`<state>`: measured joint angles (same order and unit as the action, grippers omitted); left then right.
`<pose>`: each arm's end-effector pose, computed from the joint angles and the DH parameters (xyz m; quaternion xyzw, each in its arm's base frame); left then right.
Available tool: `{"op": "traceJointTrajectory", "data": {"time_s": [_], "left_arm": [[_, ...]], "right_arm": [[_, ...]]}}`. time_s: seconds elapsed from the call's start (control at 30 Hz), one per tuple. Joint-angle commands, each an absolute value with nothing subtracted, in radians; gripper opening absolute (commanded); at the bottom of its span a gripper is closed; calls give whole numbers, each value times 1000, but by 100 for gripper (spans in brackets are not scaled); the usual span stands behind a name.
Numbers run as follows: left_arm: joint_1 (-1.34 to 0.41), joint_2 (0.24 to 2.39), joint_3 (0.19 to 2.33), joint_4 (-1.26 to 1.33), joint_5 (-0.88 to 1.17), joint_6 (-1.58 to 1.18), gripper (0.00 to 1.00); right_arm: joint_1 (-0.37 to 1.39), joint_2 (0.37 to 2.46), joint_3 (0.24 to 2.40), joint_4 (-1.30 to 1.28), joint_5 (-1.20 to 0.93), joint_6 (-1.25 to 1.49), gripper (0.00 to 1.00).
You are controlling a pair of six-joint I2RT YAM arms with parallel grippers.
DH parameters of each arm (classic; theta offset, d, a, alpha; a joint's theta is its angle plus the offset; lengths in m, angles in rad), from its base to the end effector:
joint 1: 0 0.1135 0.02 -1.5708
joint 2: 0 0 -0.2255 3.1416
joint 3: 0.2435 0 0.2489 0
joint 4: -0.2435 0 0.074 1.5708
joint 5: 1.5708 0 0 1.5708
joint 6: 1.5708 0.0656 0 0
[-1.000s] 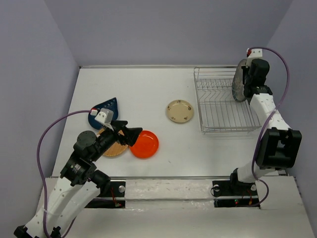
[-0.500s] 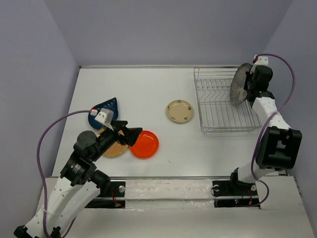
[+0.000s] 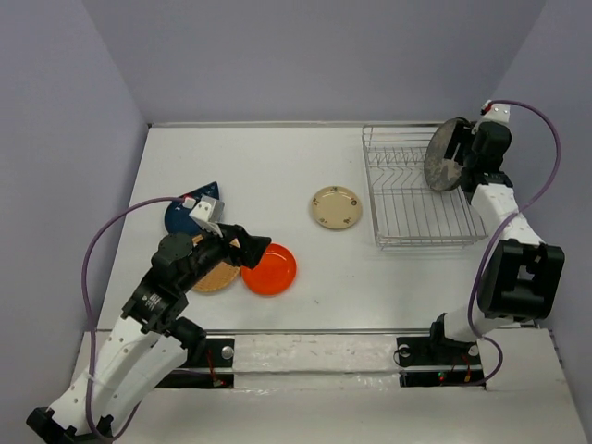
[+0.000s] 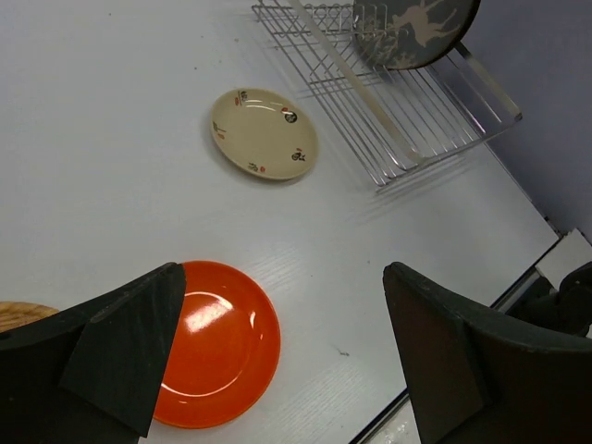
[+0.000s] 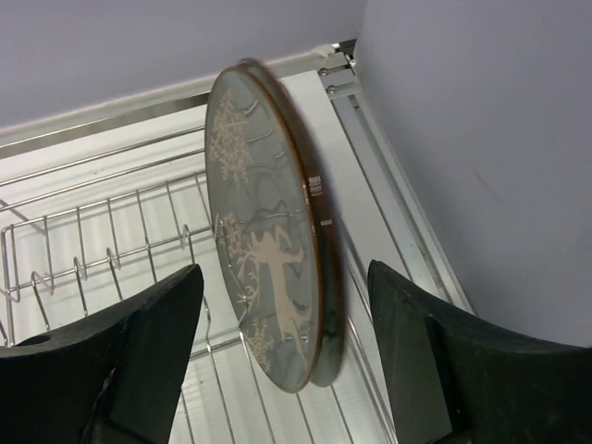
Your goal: Load the plates into the dish rack
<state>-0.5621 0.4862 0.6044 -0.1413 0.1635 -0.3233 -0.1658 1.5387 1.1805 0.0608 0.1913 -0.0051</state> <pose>0.1569 -0.1114 0.3037 0.1416 0.7010 -0.3512 0.6044 0.3849 -0.0771 0.2698 0.1208 0.7932 -0.1270 0.5831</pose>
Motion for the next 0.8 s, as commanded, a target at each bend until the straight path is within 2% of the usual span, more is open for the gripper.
{"op": "traceJointTrajectory", "data": {"time_s": [0.0, 0.3, 0.57, 0.77], "left_arm": [[-566, 543, 611, -117, 170, -331, 99], [-566, 666, 617, -69, 180, -448, 95], [-577, 819, 620, 106, 158, -615, 91], [-614, 1035, 658, 241, 91, -675, 89]], "right_arm": [[-176, 1454, 1210, 104, 242, 64, 80], [-167, 1270, 1167, 8, 172, 329, 84], [-106, 953, 973, -61, -95, 529, 84], [-97, 733, 818, -90, -282, 621, 80]]}}
